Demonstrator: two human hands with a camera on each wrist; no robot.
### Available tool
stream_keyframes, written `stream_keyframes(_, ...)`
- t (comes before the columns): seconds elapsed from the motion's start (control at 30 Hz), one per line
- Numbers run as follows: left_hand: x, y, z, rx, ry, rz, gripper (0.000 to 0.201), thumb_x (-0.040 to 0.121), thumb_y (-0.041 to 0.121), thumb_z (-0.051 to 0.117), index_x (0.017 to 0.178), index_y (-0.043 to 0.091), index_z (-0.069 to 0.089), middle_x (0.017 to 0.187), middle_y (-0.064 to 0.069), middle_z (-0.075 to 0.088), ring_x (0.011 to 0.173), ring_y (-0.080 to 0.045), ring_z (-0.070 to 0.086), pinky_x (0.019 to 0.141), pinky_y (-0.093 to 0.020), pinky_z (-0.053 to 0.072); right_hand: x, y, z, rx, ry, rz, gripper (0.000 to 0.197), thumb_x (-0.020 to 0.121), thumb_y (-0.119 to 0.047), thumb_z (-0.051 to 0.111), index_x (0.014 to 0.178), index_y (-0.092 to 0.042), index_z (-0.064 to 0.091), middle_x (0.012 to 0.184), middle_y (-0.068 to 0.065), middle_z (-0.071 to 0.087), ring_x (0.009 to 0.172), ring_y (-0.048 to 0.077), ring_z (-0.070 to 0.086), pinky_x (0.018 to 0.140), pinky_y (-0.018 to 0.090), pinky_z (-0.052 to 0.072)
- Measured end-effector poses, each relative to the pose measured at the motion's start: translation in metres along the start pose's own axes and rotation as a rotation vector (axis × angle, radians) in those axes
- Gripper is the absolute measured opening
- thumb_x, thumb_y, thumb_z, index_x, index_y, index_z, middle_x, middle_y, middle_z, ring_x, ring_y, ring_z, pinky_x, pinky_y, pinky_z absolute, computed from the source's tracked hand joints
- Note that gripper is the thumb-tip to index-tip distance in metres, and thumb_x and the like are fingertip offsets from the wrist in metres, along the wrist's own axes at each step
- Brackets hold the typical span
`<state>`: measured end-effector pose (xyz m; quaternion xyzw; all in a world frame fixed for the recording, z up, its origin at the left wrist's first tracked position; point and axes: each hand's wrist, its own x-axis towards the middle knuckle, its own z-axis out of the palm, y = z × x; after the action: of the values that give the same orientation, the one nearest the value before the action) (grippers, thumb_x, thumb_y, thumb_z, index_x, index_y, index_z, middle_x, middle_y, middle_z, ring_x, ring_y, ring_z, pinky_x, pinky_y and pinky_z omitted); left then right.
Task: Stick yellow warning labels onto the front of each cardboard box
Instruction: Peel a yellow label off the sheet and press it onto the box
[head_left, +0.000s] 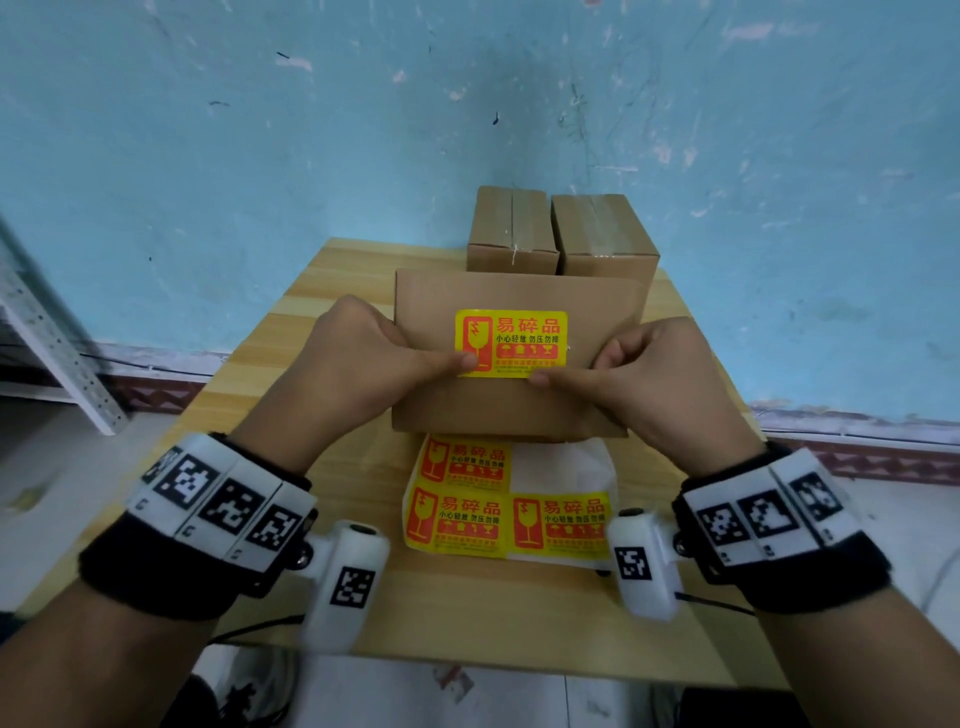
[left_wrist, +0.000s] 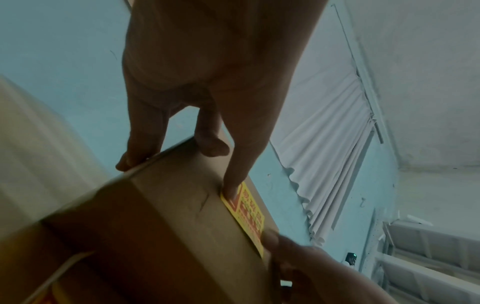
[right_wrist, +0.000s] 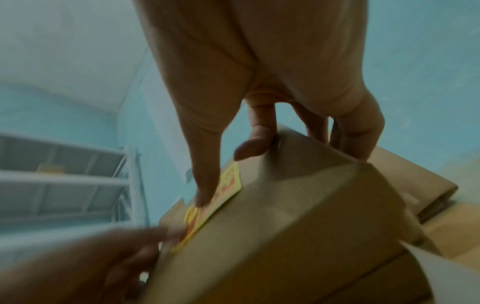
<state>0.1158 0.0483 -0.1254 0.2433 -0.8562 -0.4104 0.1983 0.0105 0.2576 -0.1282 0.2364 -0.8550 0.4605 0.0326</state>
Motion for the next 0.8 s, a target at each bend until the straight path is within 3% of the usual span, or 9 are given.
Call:
stream_keyframes(0.03, -0.002, 0.003, 0.002, 0.02, 0.028, -0.015, 0.067, 0.054, 0.063, 0.084, 0.052, 0.0, 0.062, 0.05, -0.002, 0.054, 0.052, -0.015, 0.052, 0.054, -0.03, 0.037, -0.002, -0.004, 0.003, -0.049, 0.031, 0.01, 0.059, 0.049, -0.056, 0.09, 0.046, -0.008, 0.056, 0.042, -0.002, 0.052, 0.04, 0.006, 0.046, 0.047, 0.024, 0.039)
stream_keyframes(0.1, -0.009, 0.011, 0.006, 0.119, 0.107, -0.032, 0.079, 0.046, 0.08, 0.075, 0.067, 0.006, 0.061, 0.066, -0.005, 0.064, 0.066, -0.019, 0.063, 0.053, -0.029, 0.042, -0.007, -0.014, 0.01, -0.143, 0.08, 0.019, 0.062, 0.048, -0.062, 0.088, 0.046, -0.012, 0.052, 0.044, -0.001, 0.053, 0.043, 0.006, 0.049, 0.044, 0.024, 0.034)
stream_keyframes(0.17, -0.017, 0.017, 0.011, 0.241, 0.179, 0.025, 0.083, 0.039, 0.09, 0.068, 0.068, 0.013, 0.052, 0.074, -0.008, 0.064, 0.073, -0.025, 0.065, 0.052, -0.03, 0.041, -0.009, -0.019, 0.014, -0.197, 0.115, 0.012, 0.066, 0.048, -0.067, 0.086, 0.048, -0.012, 0.049, 0.047, 0.0, 0.052, 0.046, 0.008, 0.049, 0.042, 0.026, 0.033)
stream_keyframes(0.27, -0.018, 0.013, 0.014, 0.304, 0.221, 0.077, 0.084, 0.039, 0.093, 0.063, 0.062, 0.014, 0.045, 0.07, -0.009, 0.062, 0.073, -0.03, 0.065, 0.049, -0.03, 0.036, -0.01, -0.02, 0.015, -0.221, 0.142, 0.024, 0.068, 0.046, -0.069, 0.085, 0.05, -0.011, 0.05, 0.049, 0.002, 0.052, 0.047, 0.009, 0.048, 0.041, 0.024, 0.032)
stream_keyframes(0.37, -0.016, 0.01, 0.011, 0.315, 0.211, 0.12, 0.08, 0.042, 0.088, 0.066, 0.055, 0.015, 0.036, 0.057, -0.005, 0.048, 0.064, -0.029, 0.061, 0.046, -0.029, 0.028, -0.011, -0.016, 0.015, -0.195, 0.155, 0.04, 0.066, 0.047, -0.066, 0.086, 0.052, -0.009, 0.053, 0.048, 0.001, 0.052, 0.047, 0.009, 0.049, 0.041, 0.024, 0.032)
stream_keyframes(0.57, -0.011, 0.0, 0.004, 0.218, 0.146, 0.188, 0.065, 0.054, 0.062, 0.083, 0.042, 0.006, 0.054, 0.04, -0.003, 0.049, 0.042, -0.015, 0.049, 0.048, -0.026, 0.035, -0.001, -0.001, 0.005, -0.007, 0.094, 0.037, 0.055, 0.053, -0.043, 0.094, 0.045, -0.014, 0.048, 0.04, -0.004, 0.046, 0.042, 0.01, 0.044, 0.048, 0.024, 0.036)
stream_keyframes(0.7, -0.007, -0.004, 0.003, 0.189, 0.113, 0.261, 0.059, 0.059, 0.051, 0.087, 0.039, 0.011, 0.049, 0.04, 0.0, 0.046, 0.041, -0.01, 0.043, 0.048, -0.024, 0.032, 0.001, 0.004, -0.003, 0.013, 0.032, -0.023, 0.049, 0.059, -0.038, 0.092, 0.046, -0.011, 0.053, 0.042, -0.001, 0.05, 0.042, 0.008, 0.045, 0.047, 0.024, 0.038)
stream_keyframes(0.8, -0.003, -0.005, -0.001, 0.174, 0.056, 0.283, 0.056, 0.062, 0.041, 0.088, 0.039, 0.009, 0.049, 0.035, 0.006, 0.042, 0.042, -0.01, 0.045, 0.043, -0.015, 0.031, 0.003, 0.006, -0.007, 0.019, 0.008, -0.042, 0.044, 0.06, -0.037, 0.092, 0.051, -0.008, 0.06, 0.048, 0.004, 0.058, 0.046, 0.009, 0.049, 0.047, 0.021, 0.04)
